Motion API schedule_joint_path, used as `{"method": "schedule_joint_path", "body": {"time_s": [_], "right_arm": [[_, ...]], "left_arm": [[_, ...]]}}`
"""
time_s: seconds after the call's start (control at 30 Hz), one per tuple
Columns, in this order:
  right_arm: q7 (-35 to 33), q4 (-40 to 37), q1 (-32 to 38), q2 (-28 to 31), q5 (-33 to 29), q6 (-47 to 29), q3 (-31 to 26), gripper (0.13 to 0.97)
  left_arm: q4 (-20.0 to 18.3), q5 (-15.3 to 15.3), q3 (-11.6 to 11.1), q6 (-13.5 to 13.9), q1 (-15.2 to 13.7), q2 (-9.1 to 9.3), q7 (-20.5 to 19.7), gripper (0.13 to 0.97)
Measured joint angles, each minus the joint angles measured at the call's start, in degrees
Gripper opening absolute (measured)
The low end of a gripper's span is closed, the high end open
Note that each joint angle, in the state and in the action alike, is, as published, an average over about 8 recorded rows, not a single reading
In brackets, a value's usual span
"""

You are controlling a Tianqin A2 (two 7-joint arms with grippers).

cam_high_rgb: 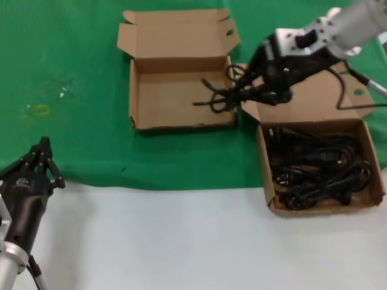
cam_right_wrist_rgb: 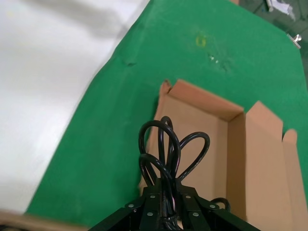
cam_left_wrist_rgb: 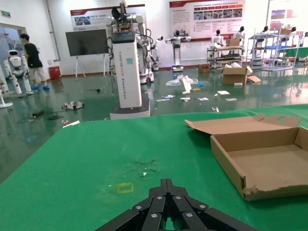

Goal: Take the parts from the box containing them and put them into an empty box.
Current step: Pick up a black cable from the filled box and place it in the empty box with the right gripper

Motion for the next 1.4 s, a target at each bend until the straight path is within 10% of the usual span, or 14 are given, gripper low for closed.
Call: {"method": "schedule_joint_path", "body": {"time_s": [0.5,1.4], "right_arm": [[-12.5,-26.9,7.9,-14.7,1.6,13.3,2.0,0.187],[-8.5,-18.0,1.6,-16.8,32.2,30.2,-28.5,0.186]], "left_arm": [[0.0,0.0,0.0,0.0,0.0,0.0,0.0,0.144],[0.0,0.0,0.0,0.0,0.0,0.0,0.0,0.144]]}}
